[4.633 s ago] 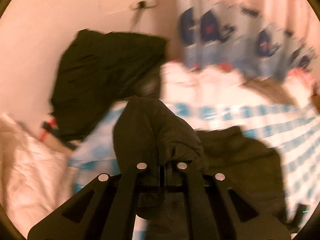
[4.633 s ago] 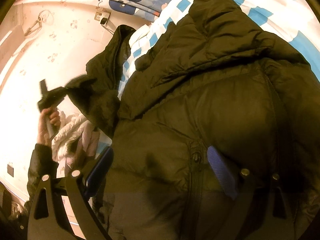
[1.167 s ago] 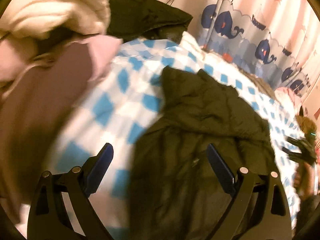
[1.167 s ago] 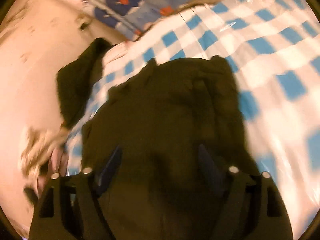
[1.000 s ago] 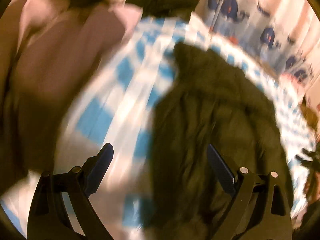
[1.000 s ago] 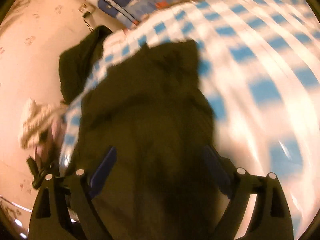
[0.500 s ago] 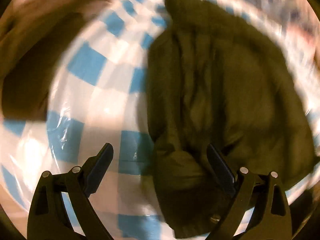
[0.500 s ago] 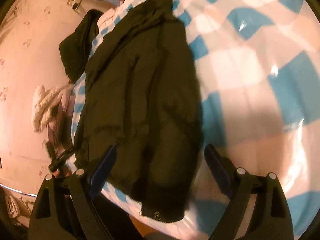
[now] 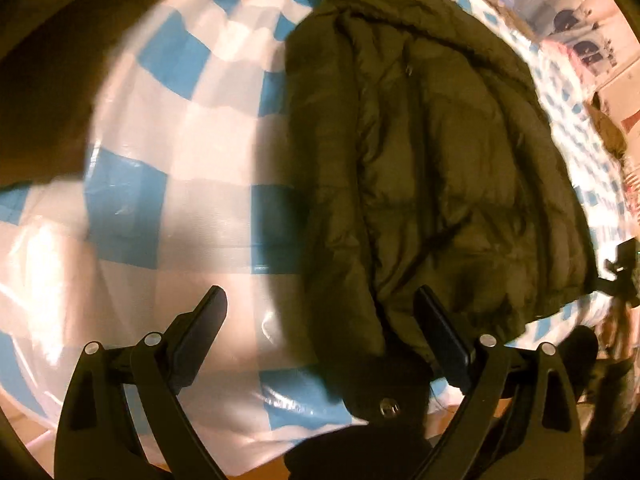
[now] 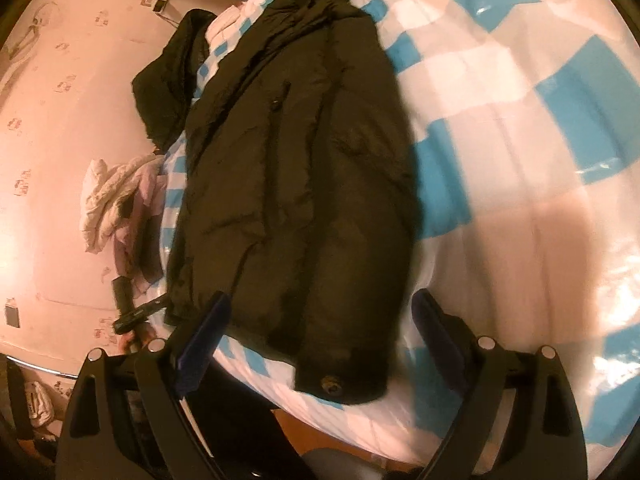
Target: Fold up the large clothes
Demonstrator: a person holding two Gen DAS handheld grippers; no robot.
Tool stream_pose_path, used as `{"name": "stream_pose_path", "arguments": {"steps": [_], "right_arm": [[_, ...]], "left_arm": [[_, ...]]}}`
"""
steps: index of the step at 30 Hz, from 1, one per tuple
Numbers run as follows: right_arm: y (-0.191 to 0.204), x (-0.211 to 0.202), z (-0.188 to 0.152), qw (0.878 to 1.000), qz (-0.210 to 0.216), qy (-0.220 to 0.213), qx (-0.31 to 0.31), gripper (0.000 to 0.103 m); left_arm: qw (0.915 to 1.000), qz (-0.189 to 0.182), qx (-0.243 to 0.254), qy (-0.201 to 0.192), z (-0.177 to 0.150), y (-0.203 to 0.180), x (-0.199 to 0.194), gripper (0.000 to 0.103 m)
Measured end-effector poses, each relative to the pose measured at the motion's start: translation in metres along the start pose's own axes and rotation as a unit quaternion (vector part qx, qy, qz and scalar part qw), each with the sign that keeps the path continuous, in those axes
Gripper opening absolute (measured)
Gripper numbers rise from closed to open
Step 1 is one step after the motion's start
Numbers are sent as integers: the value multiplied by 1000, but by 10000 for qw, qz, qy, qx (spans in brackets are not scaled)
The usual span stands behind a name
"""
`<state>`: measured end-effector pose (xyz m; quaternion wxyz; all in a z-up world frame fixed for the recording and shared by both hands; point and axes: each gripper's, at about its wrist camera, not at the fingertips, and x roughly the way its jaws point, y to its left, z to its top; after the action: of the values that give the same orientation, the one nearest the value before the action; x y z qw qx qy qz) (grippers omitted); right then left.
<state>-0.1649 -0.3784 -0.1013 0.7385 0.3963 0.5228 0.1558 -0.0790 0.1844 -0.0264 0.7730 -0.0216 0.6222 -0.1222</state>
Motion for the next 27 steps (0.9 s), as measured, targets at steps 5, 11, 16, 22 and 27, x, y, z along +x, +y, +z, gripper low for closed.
{"name": "stream_pose_path", "arguments": {"steps": [5, 11, 16, 22, 27], "right_arm": [[4, 9, 6, 9996, -249, 80, -124, 89], [12, 15, 3, 9987, -319, -118, -370, 19], [18, -9, -1, 9969, 342, -629, -316, 12], [37, -65, -23, 9918, 724, -886, -565, 12], [24, -67, -53, 9968, 354, -257, -673, 15]], "left_arm": [[9993, 165, 270, 205, -4, -12, 25, 90], [9997, 74, 174, -148, -14, -12, 2, 25], [9987, -153, -84, -474, -21, -6, -27, 11], [9925, -985, 1, -730, -50, -6, -91, 8], [9932, -1132, 220, -146, -95, -3, -82, 16]]}}
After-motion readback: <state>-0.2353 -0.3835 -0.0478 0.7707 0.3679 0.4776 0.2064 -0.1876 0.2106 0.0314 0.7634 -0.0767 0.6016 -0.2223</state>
